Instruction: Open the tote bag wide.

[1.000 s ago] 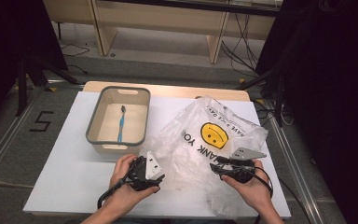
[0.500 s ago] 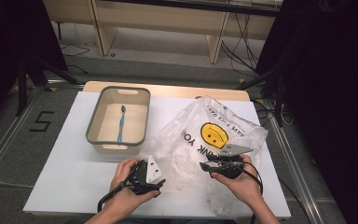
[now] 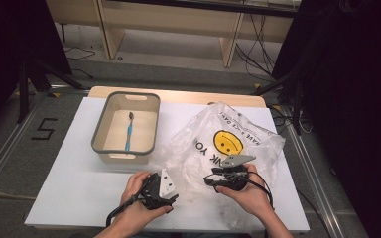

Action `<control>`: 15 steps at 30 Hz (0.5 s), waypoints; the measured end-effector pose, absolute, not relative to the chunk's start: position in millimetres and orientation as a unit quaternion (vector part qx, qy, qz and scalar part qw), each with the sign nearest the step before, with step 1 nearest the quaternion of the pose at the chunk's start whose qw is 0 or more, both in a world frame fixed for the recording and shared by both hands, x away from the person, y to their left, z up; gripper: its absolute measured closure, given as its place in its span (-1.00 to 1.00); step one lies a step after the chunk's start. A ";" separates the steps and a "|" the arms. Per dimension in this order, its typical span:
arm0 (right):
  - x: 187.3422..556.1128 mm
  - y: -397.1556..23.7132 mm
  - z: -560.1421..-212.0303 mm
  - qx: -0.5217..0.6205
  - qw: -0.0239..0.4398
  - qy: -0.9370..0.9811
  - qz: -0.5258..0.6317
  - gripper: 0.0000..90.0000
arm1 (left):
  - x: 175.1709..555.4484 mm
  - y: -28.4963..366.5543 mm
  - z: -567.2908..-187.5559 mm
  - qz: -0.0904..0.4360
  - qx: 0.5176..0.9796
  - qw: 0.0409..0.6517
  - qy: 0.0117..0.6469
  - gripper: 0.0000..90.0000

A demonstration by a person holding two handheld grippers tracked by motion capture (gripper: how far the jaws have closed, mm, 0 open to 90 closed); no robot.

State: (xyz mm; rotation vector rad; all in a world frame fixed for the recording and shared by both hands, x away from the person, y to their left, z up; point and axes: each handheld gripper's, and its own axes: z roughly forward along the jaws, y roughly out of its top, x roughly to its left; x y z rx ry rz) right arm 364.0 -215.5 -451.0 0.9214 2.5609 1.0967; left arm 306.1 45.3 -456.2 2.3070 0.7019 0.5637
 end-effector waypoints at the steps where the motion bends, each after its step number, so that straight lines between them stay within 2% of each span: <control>1: 364.5 -214.6 -452.2 0.312 0.103 0.870 0.369 0.12 | 306.0 45.1 -456.3 0.215 0.881 0.326 0.267 -0.31; 15: 369.9 -212.0 -463.6 0.313 0.093 0.879 0.347 0.12 | 305.6 42.5 -459.2 0.211 0.883 0.324 0.265 -0.31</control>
